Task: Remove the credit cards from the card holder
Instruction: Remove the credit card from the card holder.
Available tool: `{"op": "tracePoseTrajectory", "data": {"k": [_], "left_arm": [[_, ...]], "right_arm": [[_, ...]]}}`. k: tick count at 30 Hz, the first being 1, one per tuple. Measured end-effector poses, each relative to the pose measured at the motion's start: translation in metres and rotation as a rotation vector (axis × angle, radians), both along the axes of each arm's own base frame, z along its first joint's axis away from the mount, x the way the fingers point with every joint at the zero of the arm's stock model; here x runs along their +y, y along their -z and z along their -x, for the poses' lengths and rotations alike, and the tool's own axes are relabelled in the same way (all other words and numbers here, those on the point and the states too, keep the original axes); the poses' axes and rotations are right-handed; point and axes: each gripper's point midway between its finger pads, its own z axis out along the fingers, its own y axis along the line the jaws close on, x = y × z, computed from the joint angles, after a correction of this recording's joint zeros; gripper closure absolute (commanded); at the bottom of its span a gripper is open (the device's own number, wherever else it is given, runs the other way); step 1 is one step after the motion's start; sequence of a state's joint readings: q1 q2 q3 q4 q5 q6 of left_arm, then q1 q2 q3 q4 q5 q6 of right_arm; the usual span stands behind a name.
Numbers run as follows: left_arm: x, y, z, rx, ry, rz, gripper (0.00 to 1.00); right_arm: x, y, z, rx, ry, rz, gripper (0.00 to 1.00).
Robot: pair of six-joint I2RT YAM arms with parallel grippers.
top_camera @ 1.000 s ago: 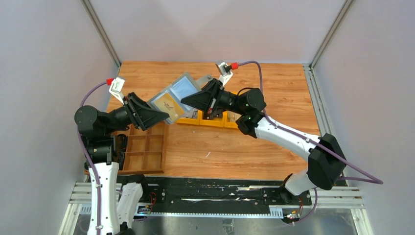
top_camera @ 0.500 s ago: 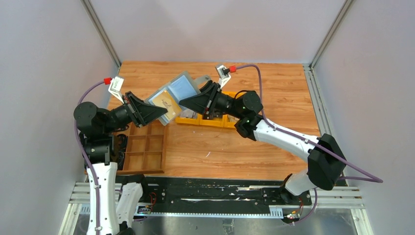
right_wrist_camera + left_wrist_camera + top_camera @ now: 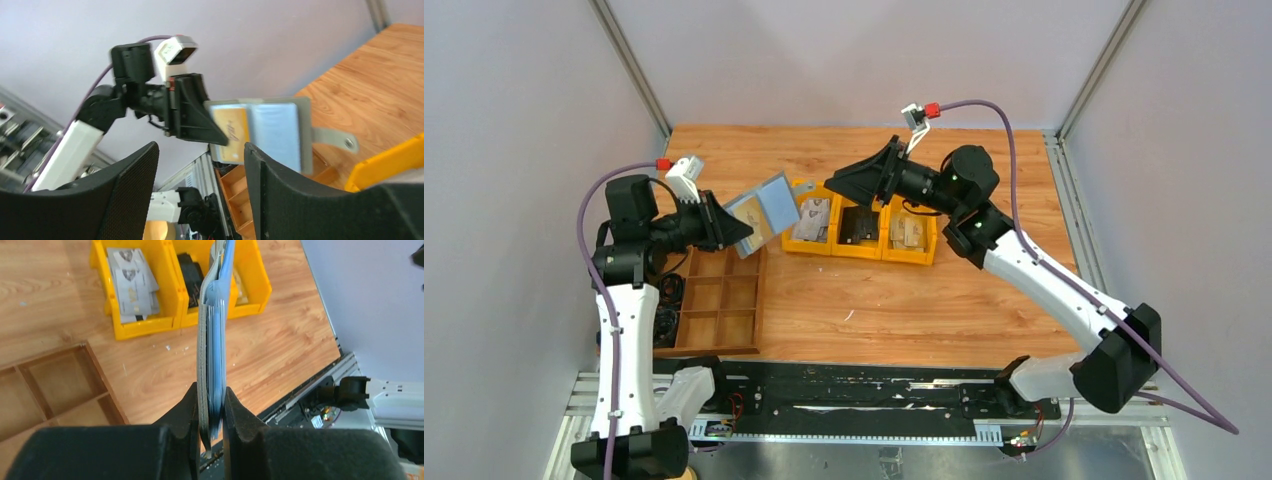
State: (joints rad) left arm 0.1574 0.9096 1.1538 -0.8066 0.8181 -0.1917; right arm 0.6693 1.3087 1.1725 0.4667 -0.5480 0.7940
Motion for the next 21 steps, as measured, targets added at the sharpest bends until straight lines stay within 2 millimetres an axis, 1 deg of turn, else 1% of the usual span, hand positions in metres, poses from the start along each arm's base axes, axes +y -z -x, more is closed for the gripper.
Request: {"op": "tracePoseTrajectory", "data": {"k": [2,3,5,6,7,9,11,14,17,21], "left_arm": [[0.0,0.009,0.003,0.035,0.014,-0.005,1.0],[-0.001,0.01,0.005,0.041,0.024,-0.005,1.0],[-0.005,0.009,0.009,0.04,0.05,0.003,1.0],[-0.007,0.008,0.012,0.034,0.071,0.012,1.0],[-0.009,0.007,0.014,0.033,0.082,0.018,1.0],[-0.014,0.003,0.018,0.028,0.117,0.042,1.0],[-0.018,0.0,0.022,0.024,0.146,0.064,1.0],[-0.023,-0.004,0.026,0.018,0.179,0.087,1.0],[-0.027,-0.007,0.03,0.014,0.208,0.107,1.0],[-0.032,-0.012,0.036,0.012,0.246,0.138,1.0]], "right_arm": [[0.007,-0.009,0.01,-0.026,-0.077,0.003,0.36],[0.012,-0.01,0.014,-0.033,-0.116,0.005,0.38],[0.028,-0.006,0.022,-0.029,-0.208,0.018,0.4],[0.039,0.002,0.028,-0.012,-0.274,0.035,0.41],[0.044,0.008,0.032,-0.003,-0.306,0.045,0.42],[0.06,0.029,0.045,0.043,-0.407,0.08,0.45],[0.071,0.047,0.055,0.085,-0.48,0.109,0.48],[0.078,0.062,0.067,0.129,-0.558,0.132,0.5],[0.078,0.064,0.073,0.139,-0.596,0.134,0.51],[0.078,0.064,0.074,0.138,-0.61,0.137,0.52]]}}
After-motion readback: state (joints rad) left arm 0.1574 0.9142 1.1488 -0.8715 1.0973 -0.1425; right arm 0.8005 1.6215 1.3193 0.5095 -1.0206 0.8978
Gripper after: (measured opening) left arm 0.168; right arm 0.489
